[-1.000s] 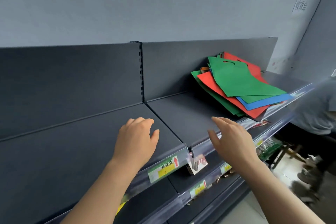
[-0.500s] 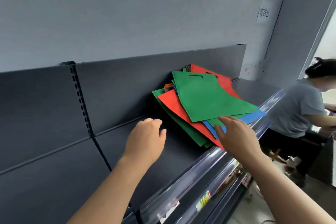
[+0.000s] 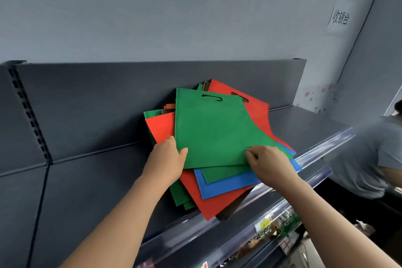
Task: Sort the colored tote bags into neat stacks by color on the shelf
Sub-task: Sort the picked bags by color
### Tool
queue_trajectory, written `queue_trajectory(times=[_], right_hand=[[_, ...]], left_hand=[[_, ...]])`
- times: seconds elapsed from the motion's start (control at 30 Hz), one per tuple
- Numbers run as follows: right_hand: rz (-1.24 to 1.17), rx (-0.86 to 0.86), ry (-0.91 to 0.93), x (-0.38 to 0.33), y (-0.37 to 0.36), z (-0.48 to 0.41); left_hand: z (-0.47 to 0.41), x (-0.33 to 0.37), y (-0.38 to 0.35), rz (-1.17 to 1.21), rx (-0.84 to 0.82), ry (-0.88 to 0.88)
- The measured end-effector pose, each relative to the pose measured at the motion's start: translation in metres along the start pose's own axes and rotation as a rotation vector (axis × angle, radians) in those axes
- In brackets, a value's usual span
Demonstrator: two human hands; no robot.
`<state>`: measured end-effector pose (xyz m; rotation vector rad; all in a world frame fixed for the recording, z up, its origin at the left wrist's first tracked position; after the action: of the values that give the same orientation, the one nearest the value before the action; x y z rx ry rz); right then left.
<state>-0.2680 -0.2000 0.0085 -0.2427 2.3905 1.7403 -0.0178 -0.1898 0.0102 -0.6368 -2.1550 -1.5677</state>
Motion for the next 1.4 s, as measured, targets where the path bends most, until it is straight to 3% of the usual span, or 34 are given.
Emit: queue_trajectory(times=[0.13, 0.23, 0.37, 0.47, 0.63, 0.7, 0.83, 1.03, 1.13, 1.27, 1.4], right_hand=[[-0.116, 0.002, 0.15, 0.002, 0.001, 0.004], [-0.22, 0.029, 0.135, 0.014, 0.01, -0.004], [-0.115, -0.025, 0.026, 0.041, 0.006, -0.019], [-0.094, -0.069, 0.093, 0.034, 0.001, -0.014], [-0.14, -0.041, 0.198, 0.016, 0.007, -0.001], [-0.206, -0.006, 0.154, 0.021, 0.011, -0.004], [-0.051, -0.072, 0.022, 0.04, 0.0, -0.016], [-0.144, -0.029, 0.162, 0.023, 0.001, -0.002], [-0.196, -0.035, 0.126, 0.027, 0.002, -0.007], [-0.022, -0.088, 0.053, 0.027, -0.002, -0.013], [-0.096, -0.077, 0.076, 0.011, -0.003, -0.011]], left_hand=[[0.001, -0.008, -0.007, 0.086, 0.029, 0.139], [0.007, -0.01, -0.012, 0.218, 0.037, 0.194], [0.01, -0.01, -0.011, 0.201, 0.052, 0.258], [0.01, -0.009, -0.016, 0.232, 0.033, 0.29], [0.021, -0.007, -0.006, 0.166, 0.109, 0.322], [0.024, -0.011, -0.002, 0.185, 0.153, 0.332], [0.027, -0.015, -0.011, 0.289, 0.123, 0.335], [0.033, -0.014, -0.01, 0.313, 0.15, 0.352], [0.037, -0.013, 0.003, 0.227, 0.207, 0.327], [0.044, -0.013, 0.007, 0.217, 0.202, 0.283], [0.052, -0.012, 0.002, 0.277, 0.162, 0.278]])
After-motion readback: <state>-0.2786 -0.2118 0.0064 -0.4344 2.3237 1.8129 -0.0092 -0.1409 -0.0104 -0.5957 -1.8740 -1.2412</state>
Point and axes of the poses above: each hand's wrist, its own z-axis away from the middle knuckle, its own y-axis out of the back of the hand, x = y × z, the point moved 9 cm from there along -z, towards the middle knuckle, and after that the axes turned 4 degrees about -y, right-handed, at the moved point
